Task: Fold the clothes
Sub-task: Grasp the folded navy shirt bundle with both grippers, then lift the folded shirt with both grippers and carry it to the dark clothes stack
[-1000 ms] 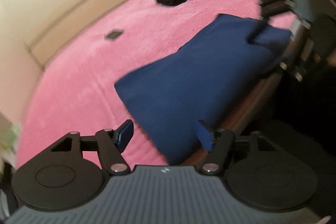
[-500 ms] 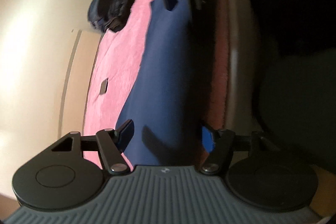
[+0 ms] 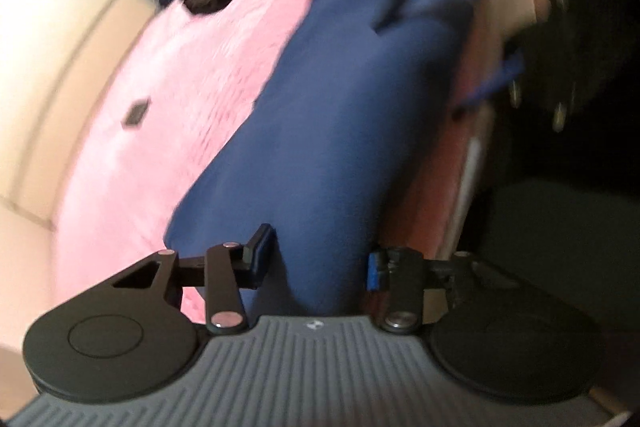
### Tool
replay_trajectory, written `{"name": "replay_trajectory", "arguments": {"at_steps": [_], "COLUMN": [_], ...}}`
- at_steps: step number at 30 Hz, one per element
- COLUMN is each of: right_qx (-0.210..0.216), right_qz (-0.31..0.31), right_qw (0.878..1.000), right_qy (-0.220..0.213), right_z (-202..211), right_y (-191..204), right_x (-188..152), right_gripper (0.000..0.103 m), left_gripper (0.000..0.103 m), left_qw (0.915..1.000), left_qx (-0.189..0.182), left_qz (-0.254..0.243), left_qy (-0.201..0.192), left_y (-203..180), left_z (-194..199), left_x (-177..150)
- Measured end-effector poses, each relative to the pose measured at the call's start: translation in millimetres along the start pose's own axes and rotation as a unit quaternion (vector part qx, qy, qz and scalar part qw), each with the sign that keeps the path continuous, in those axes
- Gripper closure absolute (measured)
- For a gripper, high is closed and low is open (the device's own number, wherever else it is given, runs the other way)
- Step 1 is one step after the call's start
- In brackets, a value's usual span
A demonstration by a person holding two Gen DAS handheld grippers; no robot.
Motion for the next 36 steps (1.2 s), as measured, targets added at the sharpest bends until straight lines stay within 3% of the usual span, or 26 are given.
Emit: {"name": "replay_trajectory", "arguments": {"at_steps": [3,5,7,12,15,20,28,36], "right_qx": [-0.02,-0.022,-0.018,-0.024,-0.023,-0.008,0.055,0.151], "right_qz": [0.02,0.017,0.003,-0.015,-0.014,-0.01,-0.022,-0.027], "right_qw": [1.0,0.999,1.0,1.0,1.0,1.0,0.997,0.988], "right_qy": [0.013,0.018,0.019,0.012,0.011,-0.002,-0.043,0.03], "right_z": [-9.9,-13.1,-13.6,-2.0,1.6,-0.5,0.5,14.7], "right_y": [-0.7,-4.3,-9.1,-15.5,-17.5,-19.8,-39.3,-124.1], "right_x": [-3.9,-7.1,-9.9,-8.9,-7.1,-11.7,-24.0,11.4], "right_gripper": [0.038,0.066,0.071,0.077,0.078,0.078,0.078,0.079], "left_gripper": [0.063,0.06,0.056,0.054,0.059,0.069,0.073,0.075], "left_qw": [1.0,0.9995,0.9954,0.968,0.955,0.9611,0.9762,0.9864], "left_qx": [-0.002,0.019,0.06,0.17,0.201,0.181,0.125,0.01], "left_qz": [0.005,-0.026,-0.075,-0.181,-0.212,-0.201,-0.168,-0.145], "left_qy": [-0.001,0.002,0.006,0.034,0.051,0.056,0.055,0.077], "left_y": [6.2,-4.5,-25.4,-72.7,-79.5,-73.6,-52.5,-0.7], "left_z": [5.1,4.8,2.4,-12.8,-23.4,-21.6,-12.4,31.2], "left_x": [4.4,4.6,3.3,-10.2,-17.2,-14.7,-3.3,35.1]}}
Point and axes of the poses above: each gripper's, at about its wrist camera, not at the fingertips, and z roughly against the way its jaws point, y to its left, x to its top, the point moved 1 cm from there along -z, roughly the way its jaws point, and after that the axes turned 3 degrees about y, right-handed, at the moved point
